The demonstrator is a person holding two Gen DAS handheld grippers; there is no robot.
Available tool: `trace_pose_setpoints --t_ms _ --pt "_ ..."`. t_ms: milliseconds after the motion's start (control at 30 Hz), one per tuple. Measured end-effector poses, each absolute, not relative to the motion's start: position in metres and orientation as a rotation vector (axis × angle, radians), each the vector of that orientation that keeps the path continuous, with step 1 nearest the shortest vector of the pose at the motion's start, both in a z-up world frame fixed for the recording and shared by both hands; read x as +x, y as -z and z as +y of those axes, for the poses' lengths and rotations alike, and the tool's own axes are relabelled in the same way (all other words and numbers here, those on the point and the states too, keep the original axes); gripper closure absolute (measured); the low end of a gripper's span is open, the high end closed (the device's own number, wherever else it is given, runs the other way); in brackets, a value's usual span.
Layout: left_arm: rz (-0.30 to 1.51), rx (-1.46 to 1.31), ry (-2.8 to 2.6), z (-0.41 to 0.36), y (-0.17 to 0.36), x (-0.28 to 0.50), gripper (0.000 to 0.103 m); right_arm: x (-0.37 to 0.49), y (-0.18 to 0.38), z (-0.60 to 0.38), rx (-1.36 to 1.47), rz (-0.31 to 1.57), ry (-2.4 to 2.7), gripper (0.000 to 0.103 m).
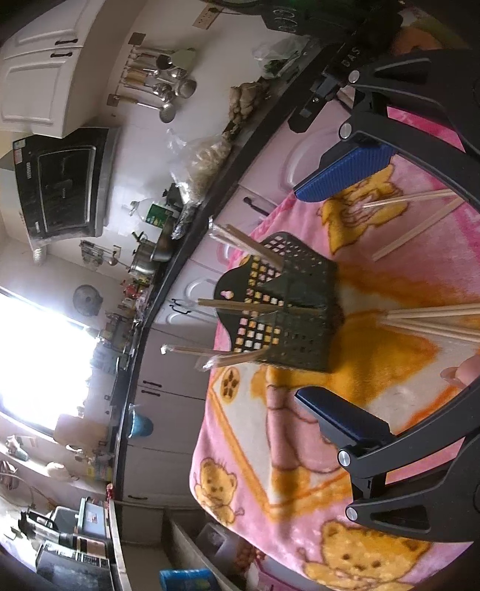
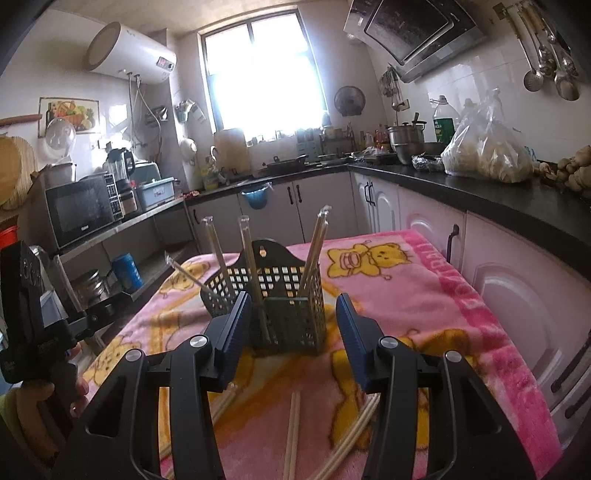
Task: Organize utensils
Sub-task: 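Withdraw both tools and lower them onto the remaining chopsticks on the blanket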
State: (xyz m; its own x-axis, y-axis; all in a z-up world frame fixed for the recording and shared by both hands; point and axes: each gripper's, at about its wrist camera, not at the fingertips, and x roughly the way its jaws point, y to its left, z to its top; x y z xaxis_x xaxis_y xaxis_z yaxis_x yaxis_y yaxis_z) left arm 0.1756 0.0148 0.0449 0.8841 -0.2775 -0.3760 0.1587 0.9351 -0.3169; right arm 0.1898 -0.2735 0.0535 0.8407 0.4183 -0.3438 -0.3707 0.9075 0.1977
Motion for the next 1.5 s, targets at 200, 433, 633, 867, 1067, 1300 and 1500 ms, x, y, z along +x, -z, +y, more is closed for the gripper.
trace_pose_setpoints --t_ms 200,433,633,867,1067,1300,1500 --pt "0.483 -0.255 0.244 0.005 -0.033 0.171 0.012 0.186 -0.042 -0.276 0.111 0.426 -0.432 0.057" --pt "0.575 -0.222 0.269 -0.007 -0.009 0.171 0.016 0.188 -0.028 -0.275 0.094 0.477 -0.457 0.057" --pt "0.657 -0.218 0.294 -0.014 0.012 0.172 0.032 0.189 -0.018 -0.276 0.084 0.51 -0.475 0.057" --pt "0.737 -0.217 0.314 -0.021 0.032 0.173 0.052 0.193 -0.006 -0.275 0.068 0.556 -0.496 0.063" --pt "0.797 -0.203 0.319 -0.025 0.048 0.172 0.061 0.199 0.004 -0.274 0.061 0.598 -0.506 0.066" --pt "0.861 -0.185 0.322 -0.027 0.063 0.172 0.072 0.208 0.019 -0.264 0.018 0.657 -0.528 0.072" --pt "0.908 -0.167 0.3 -0.029 0.072 0.179 0.072 0.231 0.035 -0.253 -0.007 0.753 -0.547 0.078"
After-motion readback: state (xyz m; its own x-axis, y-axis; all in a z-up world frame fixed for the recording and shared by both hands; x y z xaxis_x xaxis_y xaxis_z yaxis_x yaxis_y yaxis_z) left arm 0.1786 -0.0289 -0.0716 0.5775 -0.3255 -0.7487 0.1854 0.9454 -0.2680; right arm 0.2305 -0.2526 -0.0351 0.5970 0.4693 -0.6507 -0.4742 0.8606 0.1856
